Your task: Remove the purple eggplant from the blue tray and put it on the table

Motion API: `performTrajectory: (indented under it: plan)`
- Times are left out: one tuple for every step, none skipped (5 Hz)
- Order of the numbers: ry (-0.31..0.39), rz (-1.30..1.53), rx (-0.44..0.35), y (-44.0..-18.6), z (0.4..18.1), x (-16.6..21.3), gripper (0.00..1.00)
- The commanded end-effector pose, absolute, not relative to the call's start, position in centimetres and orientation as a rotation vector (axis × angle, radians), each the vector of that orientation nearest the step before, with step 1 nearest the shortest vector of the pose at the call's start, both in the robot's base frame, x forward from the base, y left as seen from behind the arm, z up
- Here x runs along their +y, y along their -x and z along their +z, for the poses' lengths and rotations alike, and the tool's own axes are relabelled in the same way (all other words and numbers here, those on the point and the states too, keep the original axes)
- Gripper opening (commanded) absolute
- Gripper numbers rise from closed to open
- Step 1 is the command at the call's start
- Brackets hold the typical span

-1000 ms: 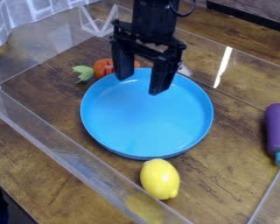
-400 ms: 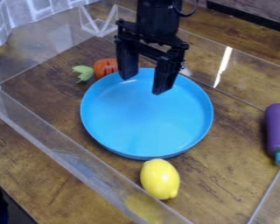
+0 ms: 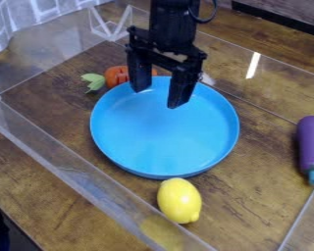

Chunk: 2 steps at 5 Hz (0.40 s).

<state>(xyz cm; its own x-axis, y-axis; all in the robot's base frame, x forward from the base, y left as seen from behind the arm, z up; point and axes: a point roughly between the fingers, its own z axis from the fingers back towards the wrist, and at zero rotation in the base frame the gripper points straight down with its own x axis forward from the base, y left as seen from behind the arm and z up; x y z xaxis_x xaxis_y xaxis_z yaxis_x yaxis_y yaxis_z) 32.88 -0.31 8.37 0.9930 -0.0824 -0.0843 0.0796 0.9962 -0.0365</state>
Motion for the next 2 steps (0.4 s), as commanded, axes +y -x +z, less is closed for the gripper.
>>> performTrajectory:
  plan:
    - [0.033, -0.074, 0.018, -34.05, 9.81, 0.03, 1.00]
    - [0.038, -0.078, 0.030, -34.15, 9.22, -0.33, 1.00]
